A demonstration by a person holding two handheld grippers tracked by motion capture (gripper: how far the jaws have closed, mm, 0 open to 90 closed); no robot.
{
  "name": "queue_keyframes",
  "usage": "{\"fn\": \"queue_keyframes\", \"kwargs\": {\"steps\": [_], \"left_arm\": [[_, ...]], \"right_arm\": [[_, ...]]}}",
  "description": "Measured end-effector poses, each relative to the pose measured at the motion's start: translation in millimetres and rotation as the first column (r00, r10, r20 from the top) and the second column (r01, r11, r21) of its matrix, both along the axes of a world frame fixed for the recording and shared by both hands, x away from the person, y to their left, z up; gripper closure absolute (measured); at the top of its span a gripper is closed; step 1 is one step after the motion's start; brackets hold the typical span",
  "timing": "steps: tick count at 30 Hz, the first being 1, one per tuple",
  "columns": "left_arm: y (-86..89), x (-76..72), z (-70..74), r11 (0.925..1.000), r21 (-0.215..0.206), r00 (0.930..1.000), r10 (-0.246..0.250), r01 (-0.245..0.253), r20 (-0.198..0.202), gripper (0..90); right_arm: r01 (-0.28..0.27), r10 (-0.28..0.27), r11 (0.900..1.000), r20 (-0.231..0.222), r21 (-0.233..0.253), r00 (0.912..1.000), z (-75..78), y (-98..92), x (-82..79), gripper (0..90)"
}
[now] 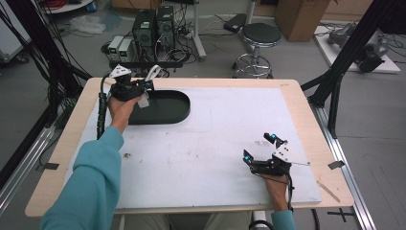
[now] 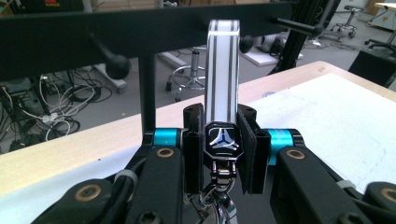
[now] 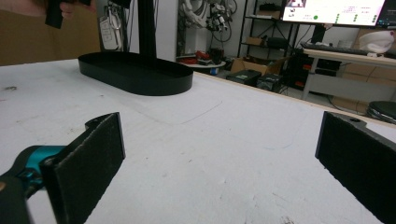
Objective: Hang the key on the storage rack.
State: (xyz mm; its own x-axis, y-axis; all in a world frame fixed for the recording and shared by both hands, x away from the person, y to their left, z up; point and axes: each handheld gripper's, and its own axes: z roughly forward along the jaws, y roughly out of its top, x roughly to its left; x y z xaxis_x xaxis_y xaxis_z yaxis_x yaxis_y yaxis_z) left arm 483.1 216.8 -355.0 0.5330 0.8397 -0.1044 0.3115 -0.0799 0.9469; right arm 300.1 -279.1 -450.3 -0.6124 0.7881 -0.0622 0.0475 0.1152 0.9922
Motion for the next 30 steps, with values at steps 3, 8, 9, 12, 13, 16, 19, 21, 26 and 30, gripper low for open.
{"fn": "queue_keyframes", "kwargs": {"steps": [3,8,9,12,13,16,19,21,26,30], "left_arm": [[-1.4,1.9,-2.8,0.9998,0.017,1.0,0.003,-0.003,-0.007,74.1],[-4.1,3.9,-6.6,0.9993,0.037,0.9999,0.007,-0.007,-0.008,74.1],[-4.9,4.1,-7.2,0.999,0.043,0.9999,0.007,-0.007,-0.009,74.1],[-6.6,4.6,-8.9,0.9984,0.056,0.9999,0.008,-0.007,-0.011,74.0],[-7.4,4.4,-9.2,0.9978,0.065,0.9999,0.009,-0.008,-0.012,74.0],[-9.6,4.3,-9.5,0.9954,0.095,0.9998,0.017,-0.017,-0.005,74.1],[-11.8,4.3,-10.0,0.992,0.123,0.9997,0.026,-0.025,0.0,74.0],[-13.7,4.4,-10.7,0.9914,0.128,0.9996,0.029,-0.028,-0.005,74.0],[-18.4,4.7,-14.0,0.9847,0.171,0.9993,0.037,-0.034,-0.011,73.6],[-21.6,5.1,-16.0,0.9808,0.191,0.9989,0.043,-0.039,-0.017,73.2]], "right_arm": [[-0.001,0.001,1.0,0.001,0.0,1.0,0.0,0.0,0.1,0.8],[0.0,0.0,1.0,0.005,-0.002,1.0,-0.1,-0.2,0.6,0.8],[0.001,-0.001,1.0,0.005,-0.003,1.0,-0.1,-0.3,0.6,0.8],[0.003,-0.003,1.0,0.003,-0.002,1.0,-0.1,-0.4,0.6,0.8],[0.004,-0.004,1.0,0.002,-0.002,1.0,-0.1,-0.4,0.5,0.8],[0.003,-0.003,1.0,0.002,0.001,1.0,-0.2,-0.4,0.6,0.8],[0.004,-0.004,1.0,-0.002,0.003,1.0,-0.2,-0.4,0.2,0.8],[0.004,-0.004,1.0,0.0,0.002,1.0,-0.2,-0.3,0.5,0.8],[0.005,-0.005,1.0,-0.004,0.005,1.0,-0.2,-0.5,0.2,0.8],[0.004,-0.004,1.0,-0.004,0.006,1.0,-0.3,-0.6,0.3,0.8]]}}
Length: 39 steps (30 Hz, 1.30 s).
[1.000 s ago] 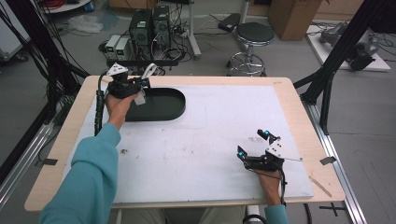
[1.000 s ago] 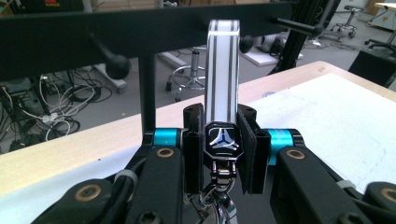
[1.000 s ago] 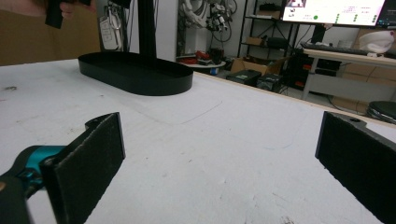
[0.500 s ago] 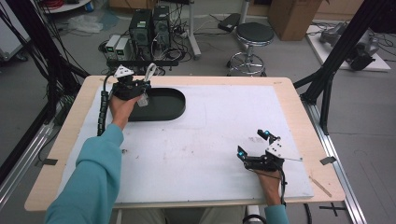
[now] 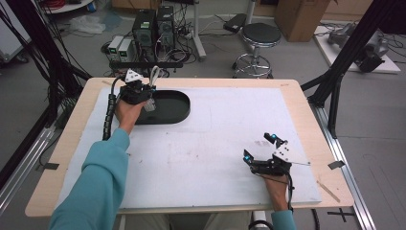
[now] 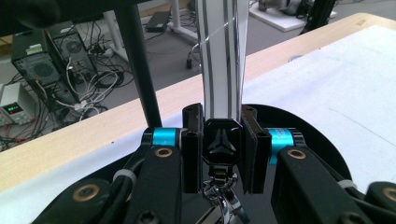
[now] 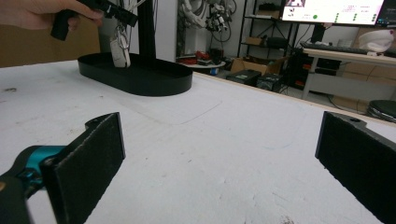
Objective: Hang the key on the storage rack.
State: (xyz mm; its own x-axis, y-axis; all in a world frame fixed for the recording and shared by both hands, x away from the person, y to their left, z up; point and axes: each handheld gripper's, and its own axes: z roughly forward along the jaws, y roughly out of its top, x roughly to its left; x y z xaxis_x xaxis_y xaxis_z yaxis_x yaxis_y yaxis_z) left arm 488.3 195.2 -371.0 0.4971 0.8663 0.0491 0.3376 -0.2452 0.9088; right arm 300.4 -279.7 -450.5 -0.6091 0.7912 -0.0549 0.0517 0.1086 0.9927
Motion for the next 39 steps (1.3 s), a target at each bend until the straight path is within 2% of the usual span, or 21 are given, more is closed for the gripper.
{"fn": "queue_keyframes", "kwargs": {"steps": [2,9,12,14,18,21,23,25,27,29,30,33,35,37,38,39], "left_arm": [[-2.0,0.1,-1.7,0.9996,0.027,1.0,-0.001,0.001,-0.002,72.9],[-3.3,0.6,-3.2,0.9997,0.023,0.9999,-0.003,0.003,-0.01,72.5],[-3.3,0.5,-4.2,0.9992,0.037,0.9998,-0.012,0.013,-0.018,72.3],[-2.9,0.4,-4.9,0.9996,0.015,0.9994,-0.022,0.022,-0.028,72.2],[-1.0,-1.1,-2.7,0.9994,-0.016,0.9993,-0.032,0.031,-0.019,70.8],[1.7,-3.4,1.2,0.9968,-0.053,0.9982,-0.06,0.06,-0.003,53.1],[5.7,-6.0,4.7,0.9927,-0.064,0.9947,-0.101,0.102,0.02,42.8],[9.6,-10.1,8.8,0.9905,-0.088,0.9942,-0.103,0.106,0.031,27.8],[15.0,-18.7,12.3,0.9847,-0.128,0.992,-0.111,0.118,0.061,13.9],[21.2,-32.1,14.6,0.9803,-0.144,0.986,-0.118,0.135,0.118,5.2],[25.4,-39.6,15.1,0.9758,-0.165,0.9826,-0.122,0.144,0.14,1.7],[39.6,-65.3,13.5,0.9638,-0.2,0.967,-0.132,0.176,0.218,1.7],[50.6,-84.7,9.1,0.9573,-0.214,0.9586,-0.139,0.195,0.248,1.7],[61.3,-104.3,1.3,0.9549,-0.213,0.951,-0.145,0.207,0.273,1.7],[66.4,-113.5,-3.0,0.949,-0.225,0.9462,-0.153,0.221,0.285,1.7],[70.9,-122.5,-7.6,0.9469,-0.23,0.9433,-0.153,0.225,0.295,1.7]], "right_arm": [[-0.001,0.001,1.0,-0.001,0.001,1.0,0.0,0.2,-0.2,0.8],[-0.004,0.004,1.0,0.006,0.0,1.0,0.0,-0.4,0.0,0.8],[-0.005,0.005,1.0,0.006,0.002,1.0,-0.1,-0.7,-0.1,0.8],[-0.005,0.005,1.0,0.005,0.004,1.0,-0.1,-0.7,0.0,0.8],[-0.005,0.005,1.0,0.003,0.009,1.0,-0.2,-1.2,-0.6,0.8],[-0.008,0.008,1.0,0.006,0.011,0.9999,-0.5,-1.5,-0.1,0.8],[-0.005,0.005,1.0,0.001,0.013,1.0,-0.6,-1.5,-0.4,0.8],[-0.006,0.006,1.0,0.001,0.013,1.0,-0.7,-1.6,-0.3,0.8],[-0.006,0.006,1.0,0.002,0.012,1.0,-0.5,-1.6,-0.4,0.8],[-0.005,0.005,1.0,0.001,0.012,1.0,-0.6,-1.5,-0.5,0.8],[-0.007,0.007,1.0,0.001,0.016,1.0,-0.6,-1.3,-0.6,0.8],[-0.003,0.002,1.0,0.007,0.022,1.0,-0.8,-2.2,-0.6,0.8],[-0.001,0.001,1.0,0.006,0.031,1.0,-1.2,-3.0,-0.4,0.8],[0.0,0.0,0.999,0.0,0.038,1.0,-1.6,-3.6,-0.2,0.8],[0.001,-0.001,0.999,-0.005,0.045,1.0,-1.9,-4.0,-0.8,0.8],[0.002,-0.002,0.999,-0.002,0.047,1.0,-2.1,-4.5,-0.7,0.8]]}}
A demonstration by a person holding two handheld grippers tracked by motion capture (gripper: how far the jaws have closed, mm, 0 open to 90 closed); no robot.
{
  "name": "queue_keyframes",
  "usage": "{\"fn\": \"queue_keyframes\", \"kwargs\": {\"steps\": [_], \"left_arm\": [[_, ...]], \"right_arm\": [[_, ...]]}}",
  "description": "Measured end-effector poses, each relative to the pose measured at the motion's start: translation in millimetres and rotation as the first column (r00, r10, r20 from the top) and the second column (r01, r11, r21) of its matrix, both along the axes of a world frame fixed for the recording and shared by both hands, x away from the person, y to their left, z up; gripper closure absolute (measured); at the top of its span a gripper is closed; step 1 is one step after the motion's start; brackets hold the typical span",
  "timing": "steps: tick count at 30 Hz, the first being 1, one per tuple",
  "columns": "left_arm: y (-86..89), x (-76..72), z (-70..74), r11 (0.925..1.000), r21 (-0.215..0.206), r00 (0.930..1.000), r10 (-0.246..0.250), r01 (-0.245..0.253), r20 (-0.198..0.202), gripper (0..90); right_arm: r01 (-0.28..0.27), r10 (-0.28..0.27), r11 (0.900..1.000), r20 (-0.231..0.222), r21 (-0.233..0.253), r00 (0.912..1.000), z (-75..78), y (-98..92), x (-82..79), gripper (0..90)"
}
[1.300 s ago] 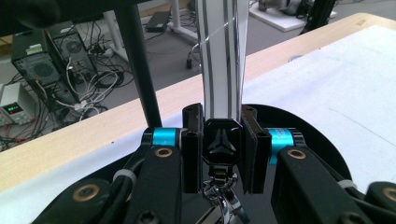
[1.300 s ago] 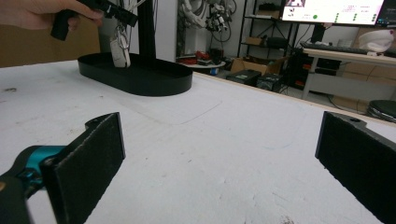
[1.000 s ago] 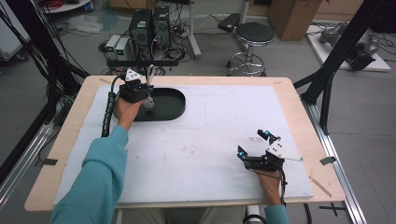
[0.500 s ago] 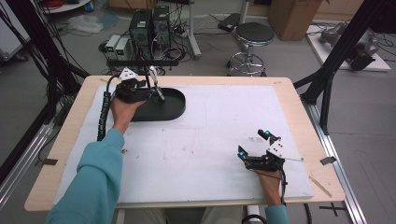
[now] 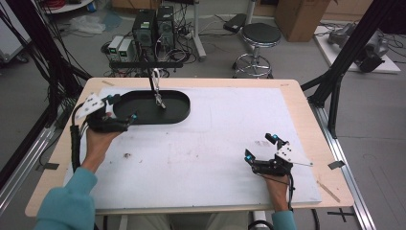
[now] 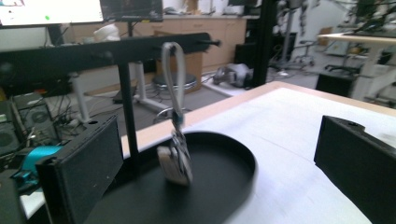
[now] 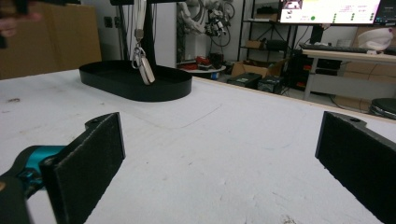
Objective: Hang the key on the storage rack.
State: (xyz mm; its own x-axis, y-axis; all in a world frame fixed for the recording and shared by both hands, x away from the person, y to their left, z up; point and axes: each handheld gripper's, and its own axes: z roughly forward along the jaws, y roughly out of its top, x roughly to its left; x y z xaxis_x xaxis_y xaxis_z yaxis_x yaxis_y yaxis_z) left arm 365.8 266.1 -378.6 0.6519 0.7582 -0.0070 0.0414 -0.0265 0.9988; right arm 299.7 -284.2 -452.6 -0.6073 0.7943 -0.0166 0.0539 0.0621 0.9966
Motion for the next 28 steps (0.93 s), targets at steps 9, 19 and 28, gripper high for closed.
{"fn": "queue_keyframes", "kwargs": {"steps": [9,19,28], "left_arm": [[19.8,-56.5,-41.8,0.9987,-0.048,0.9995,-0.018,0.019,0.025,1.7],[18.1,-82.0,-77.3,0.9961,-0.076,0.9983,-0.041,0.044,0.042,1.7],[16.7,-84.8,-79.4,0.9975,-0.058,0.9973,-0.037,0.04,0.063,1.7]], "right_arm": [[0.018,-0.018,1.0,0.007,0.018,0.9998,-0.9,-2.3,-1.6,0.8],[0.029,-0.03,0.999,0.015,0.028,0.9994,-2.9,-3.0,-4.5,0.8],[0.03,-0.031,0.999,0.025,0.021,0.9992,-3.2,-3.0,-4.4,0.8]]}}
